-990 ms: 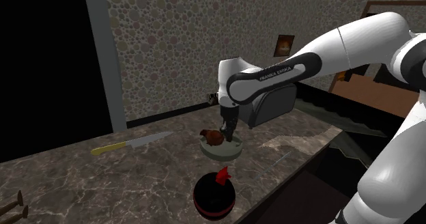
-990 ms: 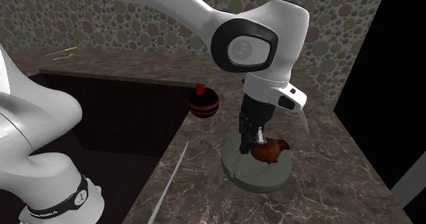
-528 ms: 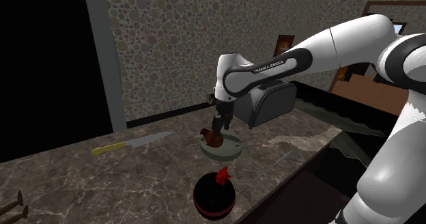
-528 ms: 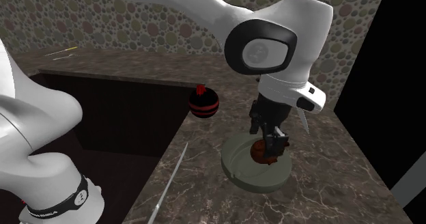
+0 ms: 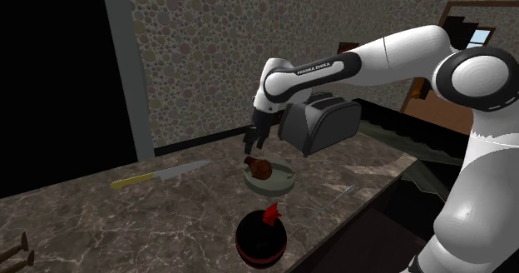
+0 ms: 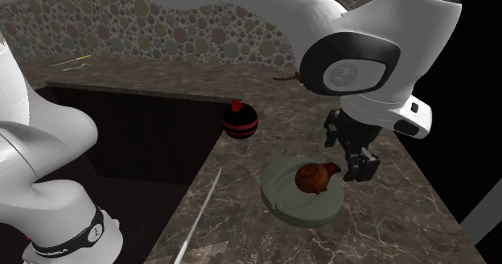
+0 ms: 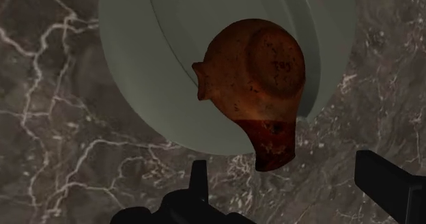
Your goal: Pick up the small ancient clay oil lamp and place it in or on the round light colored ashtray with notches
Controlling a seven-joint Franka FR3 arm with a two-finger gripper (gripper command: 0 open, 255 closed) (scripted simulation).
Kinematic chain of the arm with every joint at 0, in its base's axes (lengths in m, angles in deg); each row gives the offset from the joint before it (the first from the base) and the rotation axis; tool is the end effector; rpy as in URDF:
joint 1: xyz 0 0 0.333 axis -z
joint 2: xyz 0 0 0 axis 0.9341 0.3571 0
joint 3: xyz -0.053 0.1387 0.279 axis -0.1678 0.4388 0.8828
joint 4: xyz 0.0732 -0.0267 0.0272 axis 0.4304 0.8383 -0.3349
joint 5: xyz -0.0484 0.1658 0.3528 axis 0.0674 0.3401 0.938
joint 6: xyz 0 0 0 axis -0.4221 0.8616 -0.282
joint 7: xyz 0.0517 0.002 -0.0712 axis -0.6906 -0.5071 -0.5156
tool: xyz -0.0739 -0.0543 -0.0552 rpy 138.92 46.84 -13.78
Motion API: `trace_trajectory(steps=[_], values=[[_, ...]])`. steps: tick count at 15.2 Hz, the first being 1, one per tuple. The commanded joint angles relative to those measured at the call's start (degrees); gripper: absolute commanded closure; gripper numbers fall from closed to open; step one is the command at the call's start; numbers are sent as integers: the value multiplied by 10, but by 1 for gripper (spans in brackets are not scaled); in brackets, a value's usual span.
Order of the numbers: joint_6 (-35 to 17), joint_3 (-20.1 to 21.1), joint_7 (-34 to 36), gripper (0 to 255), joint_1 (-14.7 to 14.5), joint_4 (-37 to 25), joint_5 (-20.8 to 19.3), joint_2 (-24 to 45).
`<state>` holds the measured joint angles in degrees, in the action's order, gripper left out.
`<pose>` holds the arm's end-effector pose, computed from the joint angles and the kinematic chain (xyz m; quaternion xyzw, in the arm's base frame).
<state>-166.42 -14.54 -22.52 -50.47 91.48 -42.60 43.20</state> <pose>0.6061 0.1198 0.4003 -0.9805 -0.1498 -0.0091 0.1273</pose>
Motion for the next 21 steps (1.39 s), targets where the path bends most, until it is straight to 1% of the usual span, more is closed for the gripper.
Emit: trace_trajectory(steps=[1, 5, 13, 14, 21], values=[[-13, 0, -1, 0, -2, 5, 0, 7], [-45, -1, 4, 0, -10, 19, -7, 24], [-44, -1, 4, 0, -10, 19, -7, 24], [-44, -1, 4, 255, -10, 19, -7, 24], [-45, -1, 5, 255, -10, 19, -7, 24]])
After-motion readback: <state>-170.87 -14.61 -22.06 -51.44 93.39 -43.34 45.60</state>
